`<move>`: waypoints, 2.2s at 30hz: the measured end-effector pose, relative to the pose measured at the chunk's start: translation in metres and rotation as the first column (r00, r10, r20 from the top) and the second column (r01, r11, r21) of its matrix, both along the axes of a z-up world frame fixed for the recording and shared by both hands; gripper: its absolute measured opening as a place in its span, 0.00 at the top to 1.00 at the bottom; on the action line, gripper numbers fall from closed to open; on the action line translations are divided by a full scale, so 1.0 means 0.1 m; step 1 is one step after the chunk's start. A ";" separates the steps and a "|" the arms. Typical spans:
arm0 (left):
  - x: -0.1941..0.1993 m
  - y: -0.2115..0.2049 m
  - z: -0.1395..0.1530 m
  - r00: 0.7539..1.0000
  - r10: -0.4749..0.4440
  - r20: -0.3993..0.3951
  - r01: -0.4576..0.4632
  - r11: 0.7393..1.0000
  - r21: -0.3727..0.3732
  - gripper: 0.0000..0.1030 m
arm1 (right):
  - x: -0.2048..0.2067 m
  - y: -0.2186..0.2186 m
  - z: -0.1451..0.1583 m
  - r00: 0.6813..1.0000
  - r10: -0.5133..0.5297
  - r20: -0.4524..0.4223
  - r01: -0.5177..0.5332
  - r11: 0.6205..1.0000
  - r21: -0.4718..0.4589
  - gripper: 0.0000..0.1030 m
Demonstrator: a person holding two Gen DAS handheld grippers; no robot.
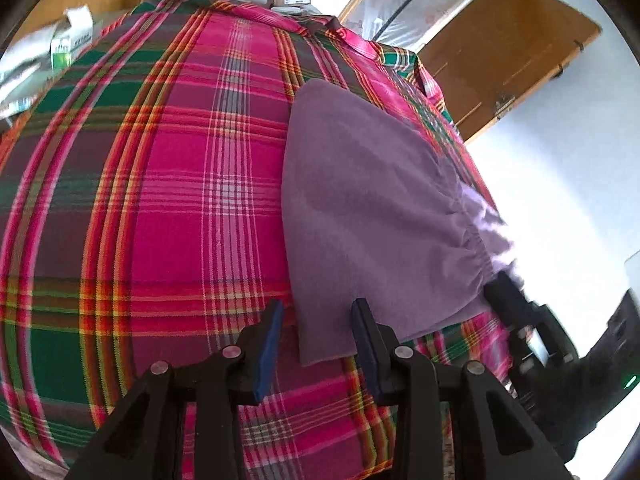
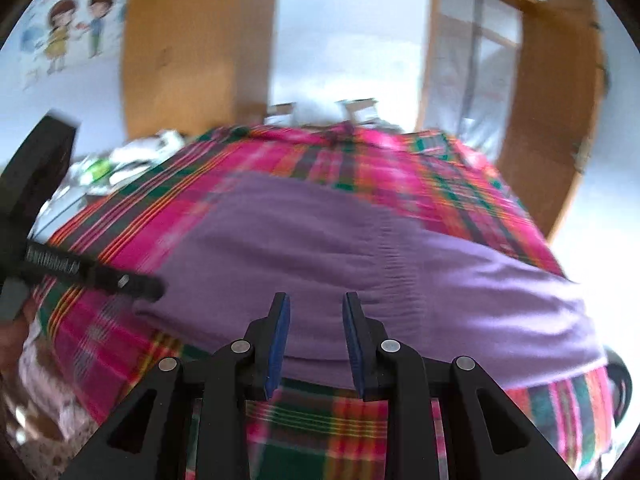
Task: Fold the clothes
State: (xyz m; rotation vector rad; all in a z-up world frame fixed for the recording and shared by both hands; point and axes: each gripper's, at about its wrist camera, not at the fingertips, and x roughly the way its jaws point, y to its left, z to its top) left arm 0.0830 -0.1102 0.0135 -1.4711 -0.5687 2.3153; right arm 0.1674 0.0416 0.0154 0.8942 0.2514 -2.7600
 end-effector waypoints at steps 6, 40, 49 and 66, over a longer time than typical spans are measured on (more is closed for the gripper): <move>0.01 -0.19 -0.06 0.997 0.037 0.064 -0.047 0.986 0.159 0.67 | -0.02 -0.41 -0.14 0.981 0.190 0.025 -0.191 0.980 0.047 0.73; -0.19 -0.13 -0.08 0.989 -0.017 0.144 -0.033 0.940 0.341 0.67 | -0.05 -1.25 -0.40 0.955 0.298 0.015 -0.291 0.918 0.268 0.46; -0.32 -0.23 -0.08 0.992 0.032 0.124 -0.070 0.945 0.318 0.62 | -0.19 -1.15 -0.39 0.961 0.268 0.065 -0.275 0.948 0.158 0.58; -0.97 -0.21 -0.18 0.981 0.041 0.192 -0.100 0.946 0.308 0.52 | -0.18 -0.93 -0.20 0.963 0.269 0.021 -0.270 0.961 0.063 0.87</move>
